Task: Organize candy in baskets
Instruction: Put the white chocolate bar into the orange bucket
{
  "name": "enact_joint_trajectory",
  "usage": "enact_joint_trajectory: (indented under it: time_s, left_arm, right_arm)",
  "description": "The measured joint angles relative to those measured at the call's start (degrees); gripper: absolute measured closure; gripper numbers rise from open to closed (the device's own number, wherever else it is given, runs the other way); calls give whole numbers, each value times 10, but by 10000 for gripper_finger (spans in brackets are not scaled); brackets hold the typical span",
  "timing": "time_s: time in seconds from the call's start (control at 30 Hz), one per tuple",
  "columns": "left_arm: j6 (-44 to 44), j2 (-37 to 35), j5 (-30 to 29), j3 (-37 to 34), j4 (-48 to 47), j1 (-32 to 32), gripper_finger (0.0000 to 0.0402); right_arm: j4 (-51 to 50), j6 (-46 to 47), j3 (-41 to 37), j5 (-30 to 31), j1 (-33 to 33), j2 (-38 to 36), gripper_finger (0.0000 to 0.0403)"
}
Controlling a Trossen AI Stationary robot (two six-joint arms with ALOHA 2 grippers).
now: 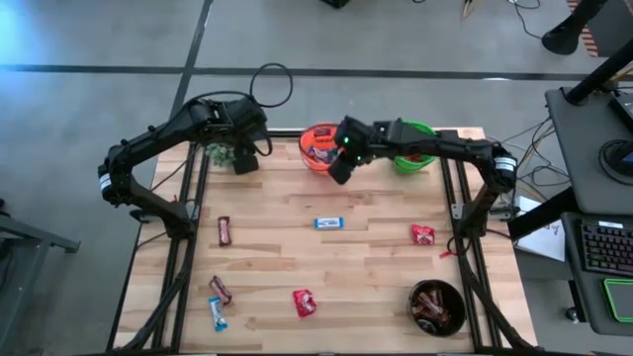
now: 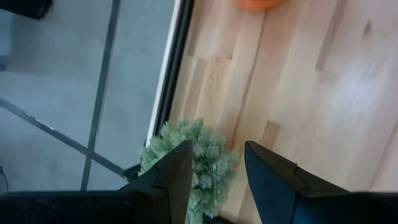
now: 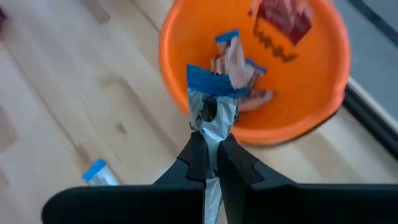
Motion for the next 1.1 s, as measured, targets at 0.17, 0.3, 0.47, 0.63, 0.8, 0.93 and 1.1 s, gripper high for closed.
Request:
enact_joint_trajectory:
  time_s: [0.17, 0.3, 0.47, 0.63, 0.8, 0.93, 1.1]
  left_arm:
    - [0, 0, 0, 0, 61, 0, 272]
    - [-25, 0, 0, 0, 118, 0, 272]
    - [-62, 5, 0, 0, 185, 0, 272]
    - [-76, 14, 0, -1, 234, 0, 272]
    - [-103, 35, 0, -1, 266, -1, 272]
    - [-108, 54, 0, -1, 247, -1, 272]
    - [-100, 64, -5, -1, 248, -2, 272]
  right_arm:
    - [57, -45, 0, -28, -41, 1, 394]
    - [98, -81, 0, -29, -63, 5, 394]
    - [109, -118, 0, -30, -80, 7, 394]
    - [110, -137, 0, -32, -82, 7, 394]
    - [113, -143, 0, -55, -82, 7, 394]
    - [119, -143, 0, -54, -84, 7, 394]
    - [140, -143, 0, -55, -87, 7, 394]
